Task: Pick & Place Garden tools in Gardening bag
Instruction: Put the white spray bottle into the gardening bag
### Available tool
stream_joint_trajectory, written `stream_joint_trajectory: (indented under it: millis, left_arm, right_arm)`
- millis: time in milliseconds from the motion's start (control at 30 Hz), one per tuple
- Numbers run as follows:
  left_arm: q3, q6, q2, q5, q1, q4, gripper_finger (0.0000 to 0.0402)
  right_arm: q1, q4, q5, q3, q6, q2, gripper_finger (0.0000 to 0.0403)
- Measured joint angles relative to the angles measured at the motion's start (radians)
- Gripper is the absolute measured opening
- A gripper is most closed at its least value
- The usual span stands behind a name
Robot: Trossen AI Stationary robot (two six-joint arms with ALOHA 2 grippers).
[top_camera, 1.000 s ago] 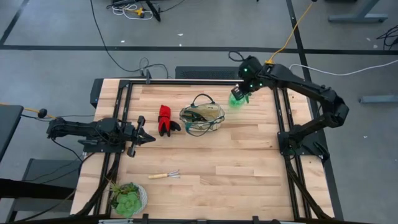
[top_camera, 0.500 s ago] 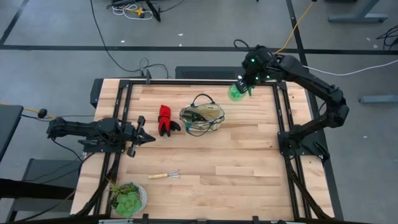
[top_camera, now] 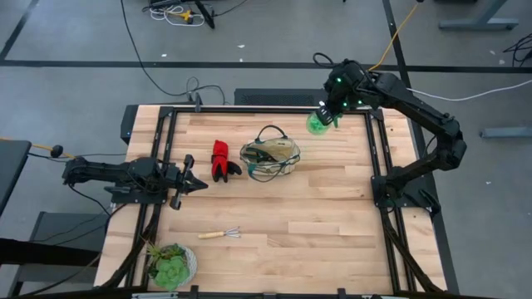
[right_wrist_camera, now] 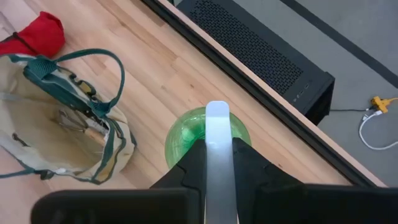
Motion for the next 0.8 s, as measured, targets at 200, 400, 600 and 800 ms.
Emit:
stream_joint_trajectory:
  millis: [200,400,600,800]
  left_arm:
    - [0.000,0.000,0.000,0.000,0.000,0.000,0.0021]
    - [0.000,0.000,0.000,0.000,0.000,0.000,0.0021]
    - [0.000,0.000,0.000,0.000,0.000,0.000,0.0021]
    - [0.000,0.000,0.000,0.000,0.000,0.000,0.0021]
  right_arm:
    - [0.000,-0.002,-0.072,0.000,-0.078,0.000,0.0043]
    - [0.010,-0.001,-0.129,0.000,-0.164,0.000,0.0043]
    - [0.040,-0.002,-0.133,0.000,-0.202,0.000,0.0043]
    - [0.054,-0.003,-0.133,0.000,-0.198,0.000,0.0043]
